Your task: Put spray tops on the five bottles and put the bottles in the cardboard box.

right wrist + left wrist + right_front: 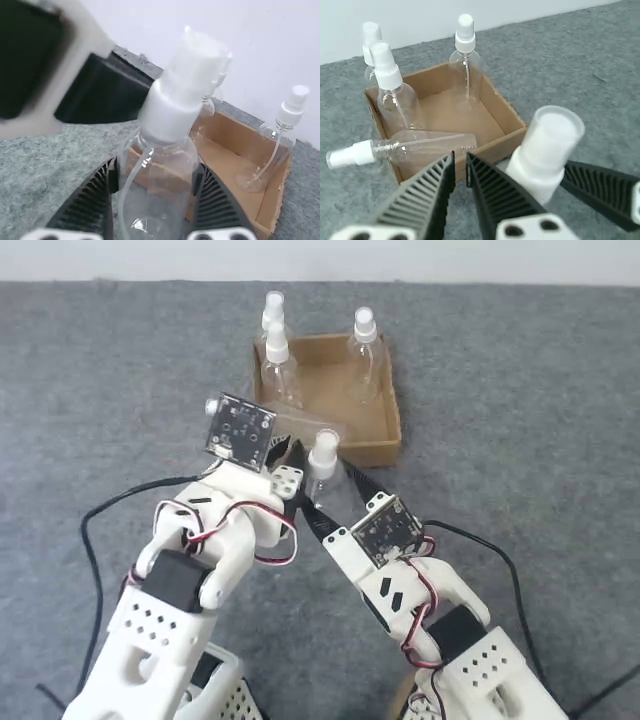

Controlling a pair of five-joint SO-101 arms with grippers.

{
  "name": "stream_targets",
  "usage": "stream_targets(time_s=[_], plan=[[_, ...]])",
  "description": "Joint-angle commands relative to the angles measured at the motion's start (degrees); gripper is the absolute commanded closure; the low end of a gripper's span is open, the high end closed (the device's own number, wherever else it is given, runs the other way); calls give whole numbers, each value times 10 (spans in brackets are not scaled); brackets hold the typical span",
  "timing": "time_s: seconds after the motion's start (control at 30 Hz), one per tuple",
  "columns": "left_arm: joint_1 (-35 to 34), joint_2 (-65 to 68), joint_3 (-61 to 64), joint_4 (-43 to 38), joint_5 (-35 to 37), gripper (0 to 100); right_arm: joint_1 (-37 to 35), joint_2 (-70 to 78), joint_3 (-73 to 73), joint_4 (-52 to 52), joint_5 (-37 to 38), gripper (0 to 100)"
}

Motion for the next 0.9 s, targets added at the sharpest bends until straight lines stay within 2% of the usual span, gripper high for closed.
stream_targets(time_s=[0.0, 0.13, 0.4, 0.6, 0.87], plan=[[43, -7, -22, 26, -22, 959, -3, -15, -15, -1, 10, 992], [74, -7, -30, 40, -23, 960, -2, -15, -15, -1, 10, 992], [73, -10, -32, 40, -20, 960, 5, -15, -15, -1, 10, 992], [72, -108, -17, 58, -19, 960, 35, -15, -25, 7, 8, 992], [-41, -215, -1, 51, -18, 960, 72, -15, -69, 67, 4, 992]])
